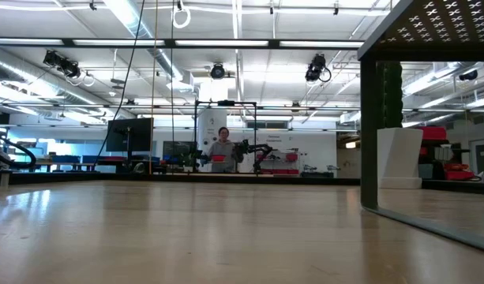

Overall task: Pick & Place Fruit
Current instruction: Put the white patterned table knife on the shelf

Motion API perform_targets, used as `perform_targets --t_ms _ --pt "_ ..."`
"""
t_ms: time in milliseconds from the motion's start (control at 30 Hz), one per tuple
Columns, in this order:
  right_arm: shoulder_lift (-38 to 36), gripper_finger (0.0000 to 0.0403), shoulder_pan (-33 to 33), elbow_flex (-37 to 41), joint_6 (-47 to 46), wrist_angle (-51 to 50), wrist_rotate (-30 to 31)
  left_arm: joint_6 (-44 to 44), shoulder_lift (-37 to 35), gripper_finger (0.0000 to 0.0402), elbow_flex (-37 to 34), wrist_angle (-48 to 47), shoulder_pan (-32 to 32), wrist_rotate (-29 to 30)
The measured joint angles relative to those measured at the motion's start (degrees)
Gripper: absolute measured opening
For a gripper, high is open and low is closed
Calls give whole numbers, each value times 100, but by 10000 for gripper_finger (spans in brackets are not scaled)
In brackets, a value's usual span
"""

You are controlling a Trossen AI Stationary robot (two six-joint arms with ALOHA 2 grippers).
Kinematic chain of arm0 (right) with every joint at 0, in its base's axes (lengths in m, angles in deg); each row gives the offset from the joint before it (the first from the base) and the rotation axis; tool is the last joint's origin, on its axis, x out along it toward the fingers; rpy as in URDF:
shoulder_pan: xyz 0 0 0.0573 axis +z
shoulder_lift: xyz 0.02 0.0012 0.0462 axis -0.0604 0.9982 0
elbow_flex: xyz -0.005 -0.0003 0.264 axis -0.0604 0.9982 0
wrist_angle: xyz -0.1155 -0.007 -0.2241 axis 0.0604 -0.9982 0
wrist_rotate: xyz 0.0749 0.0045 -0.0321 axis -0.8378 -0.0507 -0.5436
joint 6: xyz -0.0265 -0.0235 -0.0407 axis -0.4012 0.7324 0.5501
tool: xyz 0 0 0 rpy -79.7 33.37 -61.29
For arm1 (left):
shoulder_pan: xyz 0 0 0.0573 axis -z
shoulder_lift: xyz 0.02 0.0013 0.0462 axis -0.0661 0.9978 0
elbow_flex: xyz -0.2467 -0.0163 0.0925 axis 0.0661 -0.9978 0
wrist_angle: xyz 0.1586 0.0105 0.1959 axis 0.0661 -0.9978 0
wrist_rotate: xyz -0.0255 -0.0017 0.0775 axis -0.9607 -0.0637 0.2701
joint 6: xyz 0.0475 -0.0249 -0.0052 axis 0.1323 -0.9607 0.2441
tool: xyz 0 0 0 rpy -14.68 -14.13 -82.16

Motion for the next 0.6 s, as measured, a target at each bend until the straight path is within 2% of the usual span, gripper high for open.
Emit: perform_targets --t_ms 167,333,600 --pt "-4 31 34 0 -135 6 48 -14 0 212 -2 0 -2 -33" --pt "-7 51 32 0 -464 22 8 -59 0 212 0 4 -13 -345" --pt "-7 64 32 2 -459 26 0 -101 0 212 -1 4 -13 -358"
